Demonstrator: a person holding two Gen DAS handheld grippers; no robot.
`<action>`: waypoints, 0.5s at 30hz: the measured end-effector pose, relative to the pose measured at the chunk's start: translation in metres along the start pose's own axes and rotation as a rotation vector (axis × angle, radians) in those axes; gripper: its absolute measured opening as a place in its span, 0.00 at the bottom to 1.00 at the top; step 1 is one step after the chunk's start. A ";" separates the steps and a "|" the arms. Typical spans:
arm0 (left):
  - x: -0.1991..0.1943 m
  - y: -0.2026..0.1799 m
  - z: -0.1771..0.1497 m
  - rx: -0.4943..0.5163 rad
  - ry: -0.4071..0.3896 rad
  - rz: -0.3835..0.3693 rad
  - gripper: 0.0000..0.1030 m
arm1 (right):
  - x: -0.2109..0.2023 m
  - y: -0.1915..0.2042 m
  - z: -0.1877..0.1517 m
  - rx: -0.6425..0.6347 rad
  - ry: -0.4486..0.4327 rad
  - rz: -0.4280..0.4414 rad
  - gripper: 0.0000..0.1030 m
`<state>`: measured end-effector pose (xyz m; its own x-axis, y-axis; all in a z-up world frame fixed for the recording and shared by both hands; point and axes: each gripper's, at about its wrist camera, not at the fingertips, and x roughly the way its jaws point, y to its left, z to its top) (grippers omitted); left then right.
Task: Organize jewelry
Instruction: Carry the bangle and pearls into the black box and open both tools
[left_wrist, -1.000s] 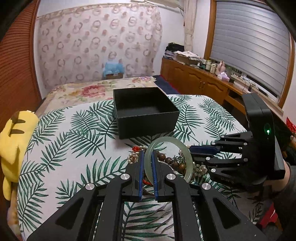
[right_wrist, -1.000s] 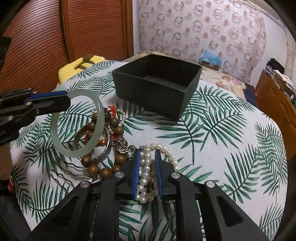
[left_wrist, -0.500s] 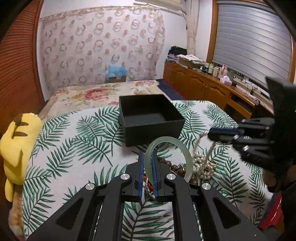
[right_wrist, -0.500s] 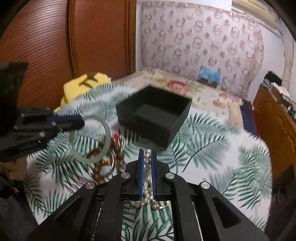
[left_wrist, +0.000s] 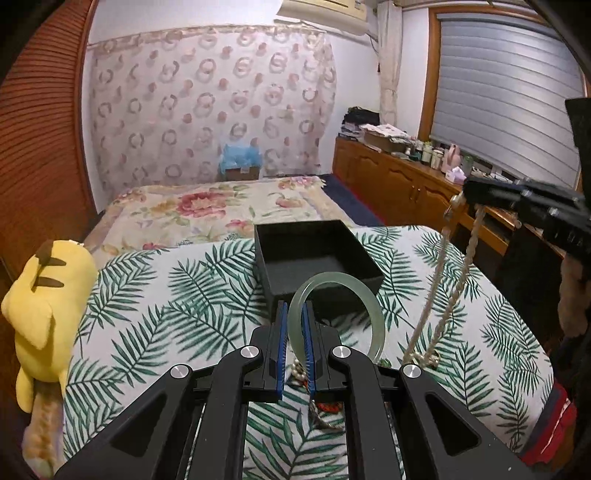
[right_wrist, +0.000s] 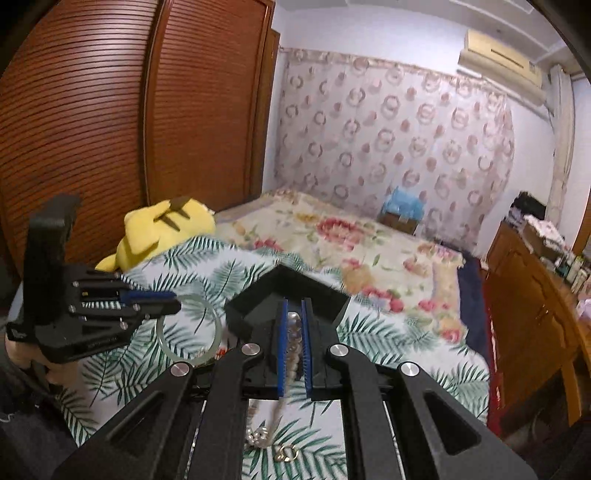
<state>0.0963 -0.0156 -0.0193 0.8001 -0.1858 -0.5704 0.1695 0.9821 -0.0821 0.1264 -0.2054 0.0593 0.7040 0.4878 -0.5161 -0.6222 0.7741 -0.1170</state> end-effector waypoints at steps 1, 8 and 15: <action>0.001 0.001 0.001 -0.002 -0.001 0.001 0.07 | -0.002 -0.001 0.004 -0.005 -0.009 -0.005 0.08; 0.011 0.008 0.013 -0.002 -0.010 0.010 0.07 | -0.001 -0.016 0.040 -0.014 -0.061 -0.033 0.08; 0.020 0.010 0.020 0.001 -0.010 0.013 0.07 | 0.006 -0.026 0.071 -0.032 -0.092 -0.041 0.08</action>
<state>0.1250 -0.0105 -0.0151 0.8079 -0.1729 -0.5633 0.1592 0.9845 -0.0737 0.1716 -0.1939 0.1194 0.7565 0.4923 -0.4305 -0.6019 0.7816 -0.1640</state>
